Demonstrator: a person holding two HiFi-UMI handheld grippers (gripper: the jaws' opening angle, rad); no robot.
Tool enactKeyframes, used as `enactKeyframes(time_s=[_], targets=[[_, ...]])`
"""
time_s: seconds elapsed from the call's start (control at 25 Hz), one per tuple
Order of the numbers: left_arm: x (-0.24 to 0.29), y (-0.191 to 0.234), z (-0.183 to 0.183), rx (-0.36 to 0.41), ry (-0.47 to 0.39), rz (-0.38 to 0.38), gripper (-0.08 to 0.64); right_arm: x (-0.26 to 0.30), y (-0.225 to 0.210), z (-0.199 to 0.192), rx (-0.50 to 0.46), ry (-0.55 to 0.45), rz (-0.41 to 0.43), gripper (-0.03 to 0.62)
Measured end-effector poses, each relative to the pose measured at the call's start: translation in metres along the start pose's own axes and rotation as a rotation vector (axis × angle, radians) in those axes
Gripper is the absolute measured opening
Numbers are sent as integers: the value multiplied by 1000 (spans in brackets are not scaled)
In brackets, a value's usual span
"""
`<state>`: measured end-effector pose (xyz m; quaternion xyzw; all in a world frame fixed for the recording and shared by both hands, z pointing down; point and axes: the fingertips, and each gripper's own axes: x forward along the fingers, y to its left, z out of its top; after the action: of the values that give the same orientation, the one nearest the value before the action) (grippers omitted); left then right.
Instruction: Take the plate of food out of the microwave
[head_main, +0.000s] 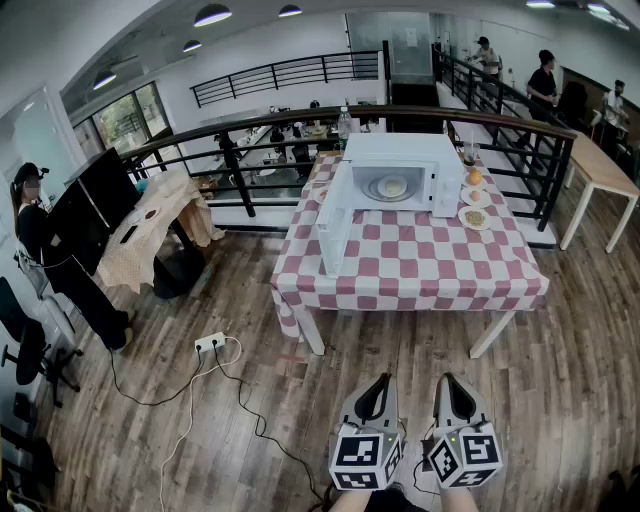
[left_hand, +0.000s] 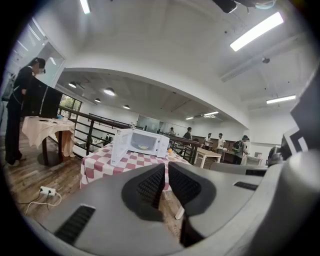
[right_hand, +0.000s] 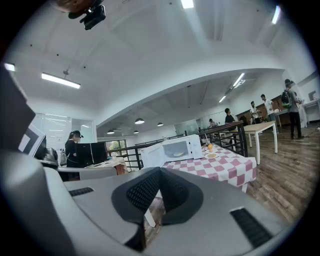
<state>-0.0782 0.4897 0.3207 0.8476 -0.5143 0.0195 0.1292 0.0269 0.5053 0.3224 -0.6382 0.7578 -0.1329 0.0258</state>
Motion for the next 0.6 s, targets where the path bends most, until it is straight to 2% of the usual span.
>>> enactKeyframes(time_s=[0.6], targets=[[9, -11, -2, 2, -2, -9, 35, 0, -11, 1, 7, -4, -3, -8]])
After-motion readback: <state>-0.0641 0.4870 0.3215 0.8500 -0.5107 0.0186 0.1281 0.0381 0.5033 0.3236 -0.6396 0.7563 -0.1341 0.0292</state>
